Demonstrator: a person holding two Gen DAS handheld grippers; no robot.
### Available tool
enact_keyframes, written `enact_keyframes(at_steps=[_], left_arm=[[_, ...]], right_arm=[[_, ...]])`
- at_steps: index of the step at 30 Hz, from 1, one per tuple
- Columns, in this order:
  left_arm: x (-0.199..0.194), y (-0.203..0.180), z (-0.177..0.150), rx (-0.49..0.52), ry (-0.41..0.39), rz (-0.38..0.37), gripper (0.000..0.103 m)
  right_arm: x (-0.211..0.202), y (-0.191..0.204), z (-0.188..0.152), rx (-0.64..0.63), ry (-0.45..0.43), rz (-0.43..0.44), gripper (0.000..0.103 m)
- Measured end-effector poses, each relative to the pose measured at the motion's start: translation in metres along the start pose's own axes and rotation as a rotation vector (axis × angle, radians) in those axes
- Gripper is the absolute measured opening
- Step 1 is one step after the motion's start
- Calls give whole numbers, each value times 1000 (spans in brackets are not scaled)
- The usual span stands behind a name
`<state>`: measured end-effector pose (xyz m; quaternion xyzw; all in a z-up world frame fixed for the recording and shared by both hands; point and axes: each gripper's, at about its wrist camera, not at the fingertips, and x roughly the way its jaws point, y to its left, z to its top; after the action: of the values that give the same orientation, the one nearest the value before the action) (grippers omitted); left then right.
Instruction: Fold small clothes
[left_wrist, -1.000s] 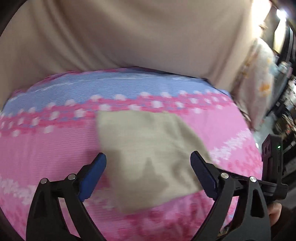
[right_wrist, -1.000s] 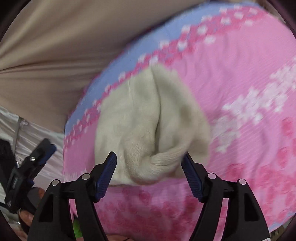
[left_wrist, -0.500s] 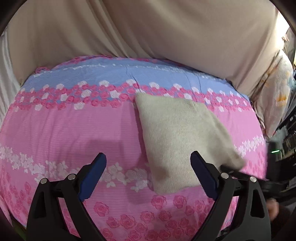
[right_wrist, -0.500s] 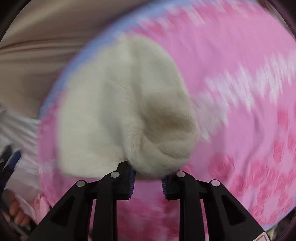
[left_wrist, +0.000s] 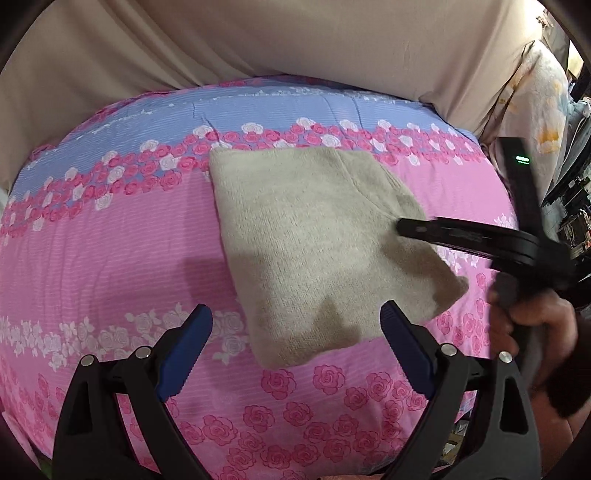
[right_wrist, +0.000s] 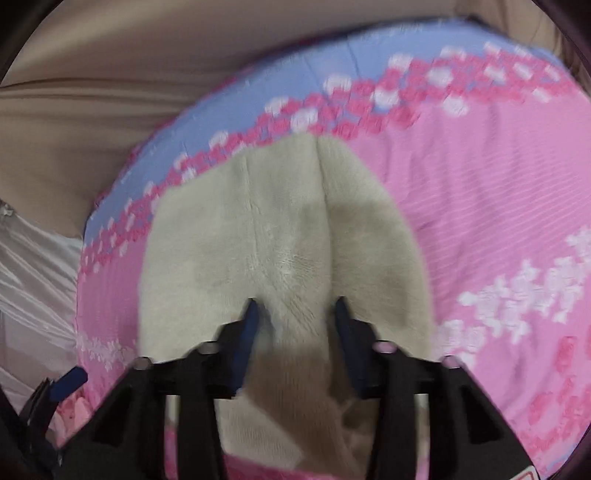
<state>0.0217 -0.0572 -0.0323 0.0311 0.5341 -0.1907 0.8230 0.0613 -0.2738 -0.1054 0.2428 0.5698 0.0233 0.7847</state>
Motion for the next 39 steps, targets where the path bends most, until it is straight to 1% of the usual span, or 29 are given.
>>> enact_keyframes(at_steps=[1,3,5,6,7,8,9,10,12,14,16,17,19,20,21,22,23,24,25,26,28,29,30,31,33,35,37,38,39], left_arm=[[1,-1,0,0,6,6,90],[1,-1,-1,2,6,22,90],[-1,0,-3,1,3,35,90],[-1,2,-4,0,3,42,90],[0,3,-5,-4,8,47,90],[1,5,-5,-9,13,50,90],[2,6,-6,-13,18,52,90],[4,8,-6,-23,25,55,90],[5,11,-5,-30,31,63,90],[5,12,-3,-31,30,74,90],[7,12,-3,-31,36,78,90],[8,12,-3,-28,43,79,90],[11,11,-3,-24,55,79,90],[13,10,-2,-23,59,78,90],[15,9,-2,-24,64,77,90],[17,9,-1,-24,72,77,90],[18,8,-1,-25,76,76,90],[19,7,0,-23,77,74,90],[19,5,0,-16,77,78,90],[19,4,-1,-10,74,82,90],[16,2,-2,9,67,97,90],[15,2,-2,15,62,102,90],[14,2,-3,19,58,108,90],[15,2,-4,21,59,115,90],[17,4,-6,14,67,119,90],[19,5,-6,5,75,121,90],[18,4,-5,6,72,125,90],[17,2,-4,12,65,128,90],[15,1,-4,19,59,130,90]], right_arm=[[-1,3,1,-5,-10,6,14],[-31,12,1,-39,-119,57,13],[-53,13,-1,-42,-170,59,13],[-53,5,-3,-17,-175,52,13],[-43,-3,-3,2,-157,31,14],[-27,-13,-4,11,-111,2,16],[-1,-26,-8,24,-29,-27,16],[2,-31,-11,42,-41,-1,16],[-17,-23,-6,57,-70,-3,19],[-48,-11,-6,53,-167,-15,20],[-78,9,-2,-17,-265,-4,20],[-83,17,3,-50,-281,4,19],[-75,33,19,-112,-251,46,6],[-63,37,28,-129,-212,52,6],[-44,36,36,-140,-155,38,6],[-24,34,40,-143,-105,4,6],[-2,28,43,-139,-61,-58,3],[18,17,44,-136,-28,-145,0],[28,4,45,-121,-31,-132,0],[24,-4,47,-74,-56,-97,0],[4,-12,48,53,-64,-56,0],[-13,-9,46,81,-103,-26,1],[-26,-1,45,59,-138,9,1],[-32,10,44,12,-146,20,1],[-26,29,49,-74,-123,-33,1],[-3,40,59,-147,-75,-109,1],[29,27,72,-149,-18,-213,0],[35,17,78,-124,-22,-224,0],[31,5,84,-73,-50,-215,0]])
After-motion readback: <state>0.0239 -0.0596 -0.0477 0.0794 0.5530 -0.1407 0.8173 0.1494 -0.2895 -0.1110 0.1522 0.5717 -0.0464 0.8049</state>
